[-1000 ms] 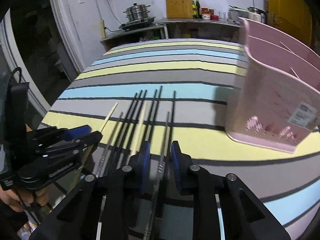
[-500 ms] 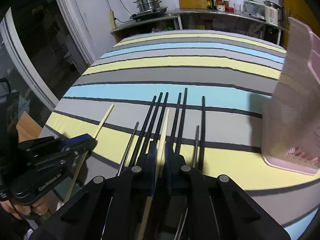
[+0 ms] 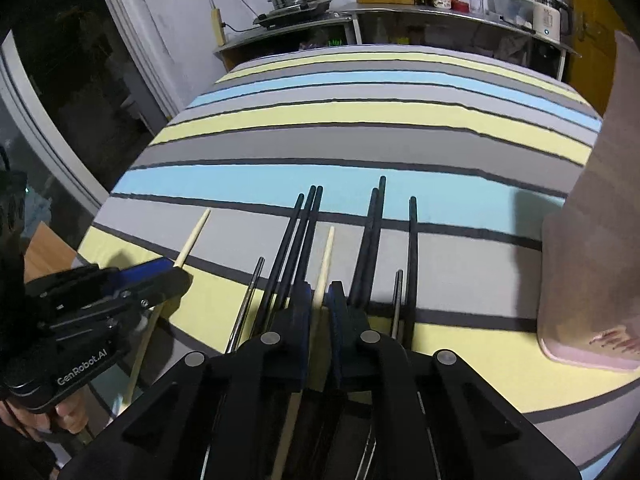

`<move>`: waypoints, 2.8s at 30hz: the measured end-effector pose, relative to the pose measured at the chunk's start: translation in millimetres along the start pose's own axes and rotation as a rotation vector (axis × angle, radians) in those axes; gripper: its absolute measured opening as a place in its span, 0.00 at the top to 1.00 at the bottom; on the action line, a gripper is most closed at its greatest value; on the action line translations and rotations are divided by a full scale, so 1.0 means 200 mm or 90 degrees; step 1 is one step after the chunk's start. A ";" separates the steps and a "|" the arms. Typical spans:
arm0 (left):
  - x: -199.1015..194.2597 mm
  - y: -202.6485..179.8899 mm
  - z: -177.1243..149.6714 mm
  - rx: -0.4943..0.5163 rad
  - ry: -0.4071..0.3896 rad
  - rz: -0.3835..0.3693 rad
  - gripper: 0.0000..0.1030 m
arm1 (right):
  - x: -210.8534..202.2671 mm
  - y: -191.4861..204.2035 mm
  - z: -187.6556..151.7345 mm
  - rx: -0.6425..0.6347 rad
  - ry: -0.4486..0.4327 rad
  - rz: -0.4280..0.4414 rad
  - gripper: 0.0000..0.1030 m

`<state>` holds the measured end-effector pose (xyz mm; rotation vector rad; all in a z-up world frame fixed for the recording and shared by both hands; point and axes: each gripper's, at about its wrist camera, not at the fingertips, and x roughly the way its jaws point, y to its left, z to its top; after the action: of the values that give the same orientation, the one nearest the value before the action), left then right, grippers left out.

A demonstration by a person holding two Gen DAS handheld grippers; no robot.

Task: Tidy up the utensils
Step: 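Lower the right tool toward the light wooden chopsticks while the left tool follows, then close the left tool on one wooden chopstick while the right tool grasps the other, then lift and carry both wooden chopsticks over the pink utensil holder with both tools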

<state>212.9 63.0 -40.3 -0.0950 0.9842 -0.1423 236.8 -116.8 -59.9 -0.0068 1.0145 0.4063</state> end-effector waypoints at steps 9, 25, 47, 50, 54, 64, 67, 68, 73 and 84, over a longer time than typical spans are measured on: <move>0.05 0.00 0.07 0.014 0.008 0.022 0.94 | 0.04 0.02 0.08 -0.018 0.020 -0.025 0.93; -0.37 -0.07 0.17 0.030 -0.082 -0.042 0.94 | -0.37 0.03 0.08 -0.003 -0.075 0.016 0.93; -0.76 -0.35 0.26 0.062 -0.166 -0.141 0.94 | -0.88 -0.01 0.03 0.017 -0.197 -0.009 0.95; -0.75 -0.44 0.31 0.067 -0.175 -0.168 0.94 | -0.94 -0.06 0.03 0.028 -0.212 -0.020 0.95; -0.74 -0.55 0.40 0.075 -0.191 -0.199 0.94 | -1.04 -0.15 0.03 0.050 -0.237 -0.033 0.95; -0.76 -0.80 0.71 0.076 -0.278 -0.256 0.94 | -1.28 -0.33 0.09 0.085 -0.300 -0.068 0.95; -0.73 -0.86 0.80 0.064 -0.291 -0.271 0.94 | -1.34 -0.36 0.11 0.091 -0.317 -0.076 0.95; -0.72 -0.89 0.82 0.061 -0.296 -0.275 0.94 | -1.35 -0.37 0.12 0.092 -0.321 -0.078 0.95; -0.62 -0.99 0.93 0.055 -0.308 -0.286 0.94 | -1.41 -0.44 0.17 0.099 -0.340 -0.089 0.95; -0.34 -1.08 0.95 0.067 -0.328 -0.288 0.94 | -1.29 -0.57 0.22 0.121 -0.331 -0.083 0.95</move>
<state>318.6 -136.4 151.8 -0.2440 0.4267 -0.5555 192.3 -298.8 156.8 0.1942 0.5306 0.1743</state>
